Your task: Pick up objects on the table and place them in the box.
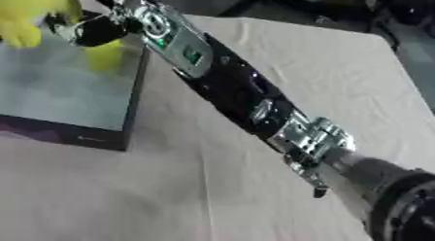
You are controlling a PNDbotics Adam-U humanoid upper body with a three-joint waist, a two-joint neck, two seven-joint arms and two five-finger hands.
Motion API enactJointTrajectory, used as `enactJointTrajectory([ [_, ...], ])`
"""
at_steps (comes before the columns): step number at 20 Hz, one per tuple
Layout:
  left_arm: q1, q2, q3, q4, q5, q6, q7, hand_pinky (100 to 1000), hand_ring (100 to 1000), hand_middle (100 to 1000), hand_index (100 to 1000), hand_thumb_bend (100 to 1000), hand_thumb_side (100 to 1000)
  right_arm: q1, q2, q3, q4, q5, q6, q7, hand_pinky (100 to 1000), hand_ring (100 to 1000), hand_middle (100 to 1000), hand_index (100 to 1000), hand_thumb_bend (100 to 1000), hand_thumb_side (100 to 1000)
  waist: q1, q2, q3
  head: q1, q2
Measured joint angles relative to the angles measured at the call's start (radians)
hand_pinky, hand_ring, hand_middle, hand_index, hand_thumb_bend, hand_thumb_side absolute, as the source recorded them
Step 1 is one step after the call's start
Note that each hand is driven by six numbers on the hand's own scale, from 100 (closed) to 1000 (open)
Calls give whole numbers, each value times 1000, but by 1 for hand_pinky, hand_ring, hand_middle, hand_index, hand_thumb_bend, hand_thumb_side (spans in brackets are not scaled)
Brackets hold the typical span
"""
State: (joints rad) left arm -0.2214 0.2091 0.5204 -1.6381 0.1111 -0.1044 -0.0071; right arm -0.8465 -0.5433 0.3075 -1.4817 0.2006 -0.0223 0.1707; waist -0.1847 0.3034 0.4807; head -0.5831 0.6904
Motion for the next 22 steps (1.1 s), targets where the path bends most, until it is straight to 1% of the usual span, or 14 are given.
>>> enactJointTrajectory([
  [5,0,-9,0,19,-15,-4,-3,737,522,726,702,104,689,4,29,15,37,49,-17,20,849,768,736,623,100,100,0,9,8,12,-3],
  [9,0,-16,0,32,-20,-12,-4,737,521,726,702,102,691,7,38,26,52,92,-32,43,857,785,764,653,100,100,3,17,13,26,-9],
  [11,1,-17,0,39,-23,-15,-4,738,521,726,702,101,693,8,39,30,59,117,-41,61,874,814,794,685,100,100,4,22,13,28,-9],
  [12,2,-17,0,42,-24,-16,-4,738,521,726,701,102,692,8,39,32,61,130,-47,71,891,857,838,729,100,100,4,23,14,30,-9],
  [13,2,-17,0,45,-25,-18,-3,738,521,726,701,101,693,9,39,33,61,143,-54,83,895,882,865,754,100,100,4,24,15,31,-9],
  [14,2,-17,0,48,-25,-20,-4,738,521,726,701,101,693,11,39,34,61,157,-64,100,907,926,916,799,133,100,4,25,16,32,-9],
  [15,2,-18,0,49,-25,-21,-3,738,521,726,701,101,695,12,39,35,61,172,-75,117,937,1000,1000,873,193,100,4,25,17,33,-9],
  [16,2,-21,0,52,-25,-23,-4,738,520,726,701,100,696,12,39,36,61,188,-87,136,968,1000,1000,913,257,100,4,26,18,34,-9],
  [17,3,-23,0,53,-25,-23,-4,738,520,726,701,100,696,13,39,36,60,203,-100,153,979,1000,1000,923,281,100,4,27,18,35,-9],
  [18,4,-25,0,54,-25,-24,-4,738,520,726,701,100,696,15,39,35,57,217,-112,167,994,1000,1000,932,332,180,4,28,18,36,-9],
  [19,5,-25,0,54,-25,-24,-4,739,520,726,701,100,696,17,39,31,52,230,-123,177,1000,1000,1000,940,364,240,5,29,17,36,-9],
  [20,6,-26,0,54,-25,-24,-4,739,520,726,701,100,696,19,39,26,46,242,-130,182,1000,1000,1000,946,379,272,6,30,16,36,-9],
  [22,9,-26,0,54,-26,-26,-3,739,520,727,702,100,696,20,39,16,37,264,-138,181,1000,1000,1000,951,381,284,10,30,14,36,-9],
])
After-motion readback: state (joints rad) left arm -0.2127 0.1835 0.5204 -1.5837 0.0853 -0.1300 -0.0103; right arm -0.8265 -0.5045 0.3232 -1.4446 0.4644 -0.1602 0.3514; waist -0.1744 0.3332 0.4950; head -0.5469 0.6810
